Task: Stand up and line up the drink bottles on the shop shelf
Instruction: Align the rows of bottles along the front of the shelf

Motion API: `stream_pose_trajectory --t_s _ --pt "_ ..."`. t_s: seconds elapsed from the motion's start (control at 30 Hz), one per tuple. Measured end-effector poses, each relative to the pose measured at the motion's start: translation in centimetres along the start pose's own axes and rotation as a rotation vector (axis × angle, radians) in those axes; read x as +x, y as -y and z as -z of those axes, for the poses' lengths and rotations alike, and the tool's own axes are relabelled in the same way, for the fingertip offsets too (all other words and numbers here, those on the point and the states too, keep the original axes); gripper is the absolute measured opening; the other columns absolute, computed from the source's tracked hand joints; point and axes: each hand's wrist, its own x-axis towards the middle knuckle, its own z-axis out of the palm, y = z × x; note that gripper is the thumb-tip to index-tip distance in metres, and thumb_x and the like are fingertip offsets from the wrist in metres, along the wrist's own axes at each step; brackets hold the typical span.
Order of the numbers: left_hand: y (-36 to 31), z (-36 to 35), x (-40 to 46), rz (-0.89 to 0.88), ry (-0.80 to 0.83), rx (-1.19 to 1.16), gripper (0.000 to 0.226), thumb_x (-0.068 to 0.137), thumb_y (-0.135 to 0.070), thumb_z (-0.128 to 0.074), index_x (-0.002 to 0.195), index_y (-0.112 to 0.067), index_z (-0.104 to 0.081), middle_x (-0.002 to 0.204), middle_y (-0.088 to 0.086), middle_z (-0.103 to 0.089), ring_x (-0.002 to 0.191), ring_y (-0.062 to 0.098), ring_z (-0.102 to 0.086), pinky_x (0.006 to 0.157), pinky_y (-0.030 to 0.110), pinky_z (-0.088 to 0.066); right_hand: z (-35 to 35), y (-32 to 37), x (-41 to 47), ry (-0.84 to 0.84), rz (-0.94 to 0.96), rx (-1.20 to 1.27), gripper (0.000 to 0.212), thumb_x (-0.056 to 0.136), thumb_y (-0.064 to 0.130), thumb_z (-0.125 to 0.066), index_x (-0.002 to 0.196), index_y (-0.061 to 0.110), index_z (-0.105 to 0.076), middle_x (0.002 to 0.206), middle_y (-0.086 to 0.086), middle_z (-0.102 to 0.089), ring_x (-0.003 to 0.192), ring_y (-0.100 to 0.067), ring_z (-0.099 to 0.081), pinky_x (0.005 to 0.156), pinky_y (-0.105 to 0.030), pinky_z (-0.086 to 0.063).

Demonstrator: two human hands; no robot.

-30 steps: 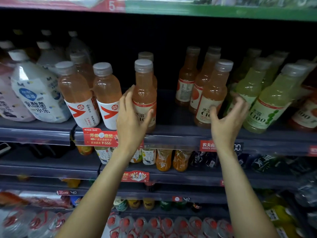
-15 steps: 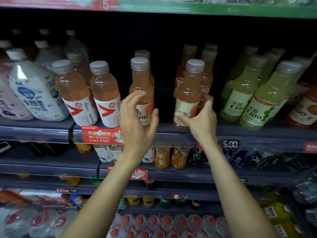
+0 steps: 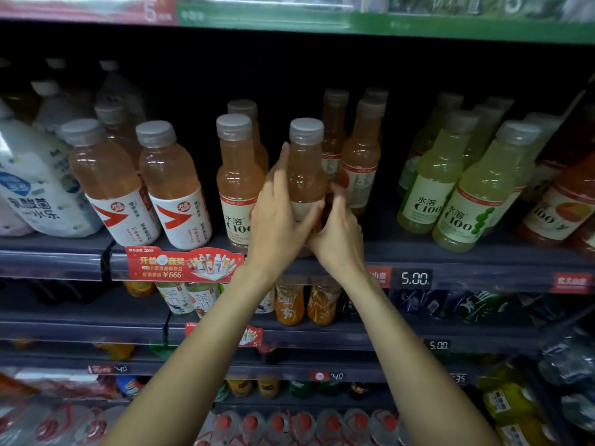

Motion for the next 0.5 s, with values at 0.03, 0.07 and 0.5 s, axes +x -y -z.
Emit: stream_pose_trajectory --t_s 0.03,0.07,0.5 --pt "0.0 -0.1 0.0 -0.006 -0.012 0.014 0.086 0.087 -0.031 -0.068 0.151 -0.01 -0.015 0.135 0.012 -0.049 0.121 0.019 -0.048 0.094 0.025 -0.04 0.4 -0.5 0.1 0.06 0.035 0.043 0.076 0.082 0.029 -0.07 0.142 0.017 -0.026 0.128 -0.009 -0.057 0.113 -0.025 -0.058 0.086 -0.035 -0.051" --pt "0.0 -0.1 -0.1 -0.011 -0.016 0.024 0.085 0.087 -0.03 -0.067 0.151 -0.008 -0.015 0.133 0.013 -0.051 0.119 0.02 -0.049 0.093 0.026 -0.04 1.0 -1.1 0.1 0.115 0.073 0.082 0.075 0.081 0.029 -0.071 0.142 0.017 -0.028 0.131 -0.007 -0.055 0.117 -0.021 -0.056 0.092 -0.034 -0.05" --pt "-0.5 0.1 -0.2 0.002 0.014 0.085 0.084 0.09 -0.033 -0.063 0.151 -0.011 -0.008 0.136 0.017 -0.048 0.117 0.026 -0.053 0.089 0.028 -0.043 3.3 -4.8 8.0 -0.256 -0.113 -0.074 0.087 0.07 0.046 -0.077 0.137 0.015 -0.031 0.131 -0.013 -0.042 0.118 -0.03 -0.045 0.087 -0.04 -0.044"
